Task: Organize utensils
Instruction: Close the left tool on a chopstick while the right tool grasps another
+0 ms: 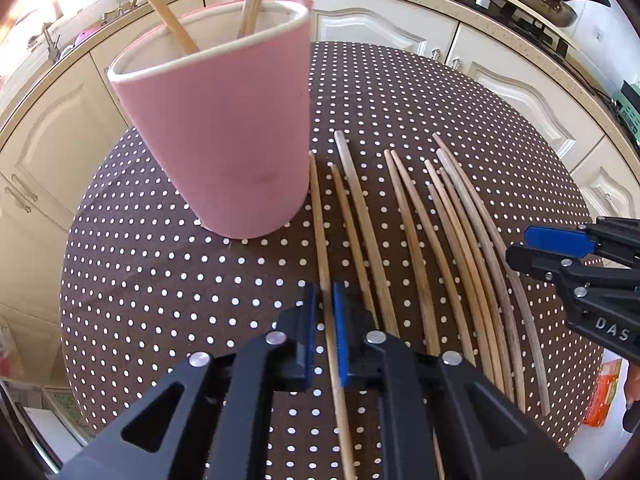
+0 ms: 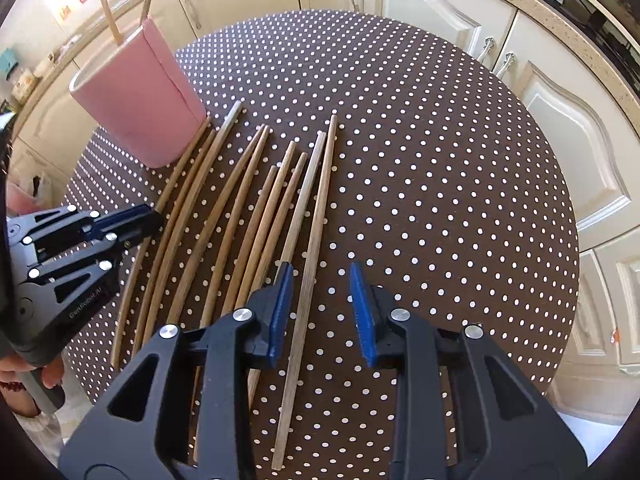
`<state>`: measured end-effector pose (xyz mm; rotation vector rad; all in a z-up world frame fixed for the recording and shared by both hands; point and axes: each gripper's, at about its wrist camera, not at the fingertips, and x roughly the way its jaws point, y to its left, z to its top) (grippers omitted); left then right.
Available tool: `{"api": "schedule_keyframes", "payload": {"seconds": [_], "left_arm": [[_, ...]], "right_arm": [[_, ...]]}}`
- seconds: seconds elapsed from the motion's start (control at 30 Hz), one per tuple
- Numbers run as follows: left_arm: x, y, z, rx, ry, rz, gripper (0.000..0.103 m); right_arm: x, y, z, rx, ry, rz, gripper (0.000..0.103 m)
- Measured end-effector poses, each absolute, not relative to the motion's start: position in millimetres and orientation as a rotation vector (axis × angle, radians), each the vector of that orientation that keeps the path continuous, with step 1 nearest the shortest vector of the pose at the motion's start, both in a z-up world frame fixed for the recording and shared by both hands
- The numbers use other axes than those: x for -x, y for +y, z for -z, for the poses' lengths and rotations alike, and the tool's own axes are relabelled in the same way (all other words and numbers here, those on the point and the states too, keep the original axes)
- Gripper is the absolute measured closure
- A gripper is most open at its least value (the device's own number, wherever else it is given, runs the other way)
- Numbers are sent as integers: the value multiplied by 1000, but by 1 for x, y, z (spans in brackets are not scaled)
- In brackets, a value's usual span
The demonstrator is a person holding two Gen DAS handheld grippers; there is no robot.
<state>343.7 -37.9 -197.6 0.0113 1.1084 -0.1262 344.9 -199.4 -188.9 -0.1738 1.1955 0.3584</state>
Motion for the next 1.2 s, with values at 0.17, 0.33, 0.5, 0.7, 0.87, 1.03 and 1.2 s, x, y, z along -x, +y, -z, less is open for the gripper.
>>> {"api": "schedule_keyframes", "payload": {"seconds": [0.17,0.33,0.5,0.7,0.87,1.03,1.2], "left_arm": [[-346,-36,198,-14,1105,121,97],[-346,-34,197,-17,1100,126,98],[-343,-33,197,8,1079,130,98],[-328,-25,195,49,1050,158,98],[-310,-27,178,35,989,186,98],[-290,-34,152,7,903,201,98],[-272,-35,124,10,815,222,98]], "right_arm": [[-360,-182,199,196,1259,-350,82],[-370,-170,196,232,1280,-315,95],[-371,-180,196,172,1263,-317,97],[-355,-203,192,104,1241,-332,97],[-337,-221,184,69,1211,-351,97],[-319,-237,153,23,1130,-392,97],[-299,-245,116,-5,1007,-436,97]]}}
